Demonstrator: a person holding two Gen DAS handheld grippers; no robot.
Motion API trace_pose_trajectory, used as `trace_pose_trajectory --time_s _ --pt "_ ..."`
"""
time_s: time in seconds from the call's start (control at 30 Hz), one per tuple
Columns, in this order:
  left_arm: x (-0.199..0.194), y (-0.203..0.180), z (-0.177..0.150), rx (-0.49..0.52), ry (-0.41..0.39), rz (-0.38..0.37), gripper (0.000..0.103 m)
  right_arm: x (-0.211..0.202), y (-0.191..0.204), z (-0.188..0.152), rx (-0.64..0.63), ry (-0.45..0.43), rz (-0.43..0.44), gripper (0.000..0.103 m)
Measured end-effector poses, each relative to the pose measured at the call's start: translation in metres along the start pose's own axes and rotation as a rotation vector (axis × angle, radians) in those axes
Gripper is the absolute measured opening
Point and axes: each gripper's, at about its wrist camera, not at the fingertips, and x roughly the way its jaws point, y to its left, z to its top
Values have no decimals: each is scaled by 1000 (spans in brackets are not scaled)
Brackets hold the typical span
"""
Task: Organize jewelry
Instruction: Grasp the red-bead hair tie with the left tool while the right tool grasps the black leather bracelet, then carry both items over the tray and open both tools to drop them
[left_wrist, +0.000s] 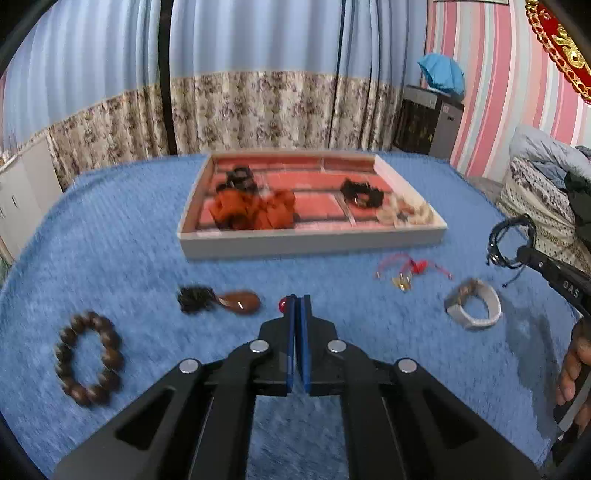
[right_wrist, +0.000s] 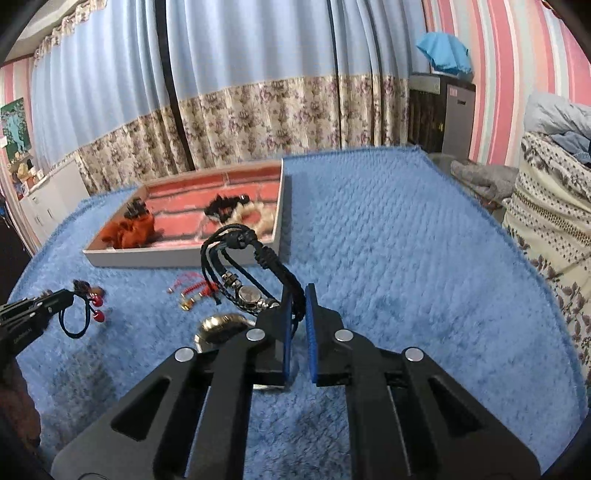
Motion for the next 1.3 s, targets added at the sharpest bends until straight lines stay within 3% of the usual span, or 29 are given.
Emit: trace_pose_trajectory --time_s 0.43,0.73,0.97,1.3 --pt "-45 35 79 7 -169 70 3 -25 28 55 -44 -101 31 8" --pt "-49 32 109 12 -208 57 3 -21 51 99 -47 -138 95 8" --pt "-24 26 131 4 -198 23 3 -1 71 127 -39 -153 137 8" --pt "38 28 139 -48 -181 3 3 64 85 131 5 -97 144 8"
